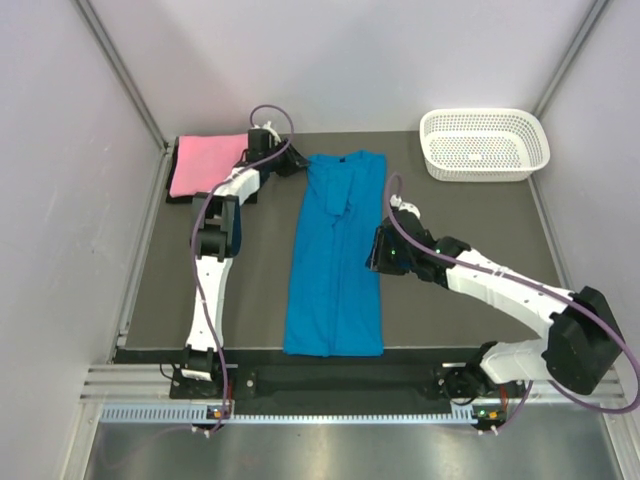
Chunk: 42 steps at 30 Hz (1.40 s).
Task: Fold and stack the t-shirts
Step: Fold the tshirt
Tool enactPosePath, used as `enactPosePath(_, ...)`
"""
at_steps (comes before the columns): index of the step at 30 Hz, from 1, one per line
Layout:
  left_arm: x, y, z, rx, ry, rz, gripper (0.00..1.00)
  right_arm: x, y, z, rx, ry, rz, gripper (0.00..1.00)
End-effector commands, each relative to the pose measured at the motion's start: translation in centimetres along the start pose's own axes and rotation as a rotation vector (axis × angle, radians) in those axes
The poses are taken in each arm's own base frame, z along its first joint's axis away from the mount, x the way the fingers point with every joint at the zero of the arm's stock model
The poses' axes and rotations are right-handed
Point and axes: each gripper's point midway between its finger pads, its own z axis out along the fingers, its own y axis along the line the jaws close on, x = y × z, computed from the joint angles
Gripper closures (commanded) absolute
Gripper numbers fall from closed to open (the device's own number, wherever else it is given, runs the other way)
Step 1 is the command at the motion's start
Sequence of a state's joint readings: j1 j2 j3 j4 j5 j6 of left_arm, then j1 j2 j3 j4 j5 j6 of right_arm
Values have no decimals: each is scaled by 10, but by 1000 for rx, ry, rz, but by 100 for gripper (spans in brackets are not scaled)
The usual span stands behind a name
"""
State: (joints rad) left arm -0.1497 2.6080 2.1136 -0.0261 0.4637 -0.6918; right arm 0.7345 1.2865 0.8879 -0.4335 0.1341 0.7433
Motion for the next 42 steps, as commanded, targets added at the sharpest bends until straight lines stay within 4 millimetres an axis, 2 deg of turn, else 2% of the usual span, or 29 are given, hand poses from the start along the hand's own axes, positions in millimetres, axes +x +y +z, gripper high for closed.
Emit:
enactPosePath(1, -19, -26, 8, 107, -79, 38, 67, -5, 8, 8, -42, -9, 14, 63)
enactPosePath(3, -21, -31, 11, 134, -90, 41, 67, 0, 8, 12, -49, 8, 17, 63)
enactPosePath(6, -24, -41, 14, 174, -107, 50, 77, 6, 6, 16, -47, 19, 27, 63)
enactPosePath(7, -27, -47, 14, 187, -116, 55, 84, 6, 7, 16, -53, 17, 28, 63)
enactPosePath(11, -38, -53, 16, 196, -164, 40, 100, 15, 3, 22, -54, 36, 32, 63)
enactPosePath(20, -70, -66, 18, 225, -293, 21, 99, 19, 2, 31, -51, 48, 28, 63)
enactPosePath(21, -70, -64, 19, 219, -298, 19, 95, 19, 2, 32, -52, 49, 26, 63)
enactPosePath(23, -74, -63, 20, 213, -312, 20, 91, 19, 2, 34, -48, 54, 24, 63)
enactPosePath(26, -76, -65, 17, 201, -311, 42, 69, 17, 3, 33, -49, 50, 24, 63)
enactPosePath(28, -74, -65, 14, 187, -295, 67, 57, 14, 4, 31, -50, 45, 30, 63)
enactPosePath(29, -79, -71, 8, 180, -300, 108, 54, 12, 5, 28, -54, 35, 31, 63)
enactPosePath(31, -71, -60, 2, 121, -262, 113, 44, 12, 5, 23, -57, 35, 39, 63)
enactPosePath(32, -81, -71, -13, 115, -274, 137, 43, 8, 7, 19, -64, 22, 43, 63)
enactPosePath(33, -80, -70, -21, 98, -258, 134, 43, 9, 5, 16, -57, 25, 46, 63)
enactPosePath(34, -73, -57, -28, 60, -228, 113, 43, 7, 5, 12, -56, 19, 54, 63)
enactPosePath(35, -85, -73, -49, 54, -241, 135, 42, 6, 3, 10, -44, 12, 61, 63)
enactPosePath(36, -91, -70, -60, -3, -257, 138, 41, 9, 0, 7, -32, 23, 64, 63)
enactPosePath(37, -74, -50, -70, -113, -189, 111, 39, 10, -1, 5, -30, 24, 73, 63)
enactPosePath(38, -84, -62, -91, -146, -209, 150, 36, 9, 0, 0, -40, 19, 79, 63)
enactPosePath(40, -71, -41, -108, -261, -160, 176, 35, 10, 1, -8, -56, 13, 83, 63)
enactPosePath(41, -73, -41, -120, -294, -163, 187, 35, 10, 1, -11, -65, 13, 83, 63)
enactPosePath(42, -70, -32, -126, -328, -149, 190, 35, 10, 2, -14, -75, 10, 87, 63)
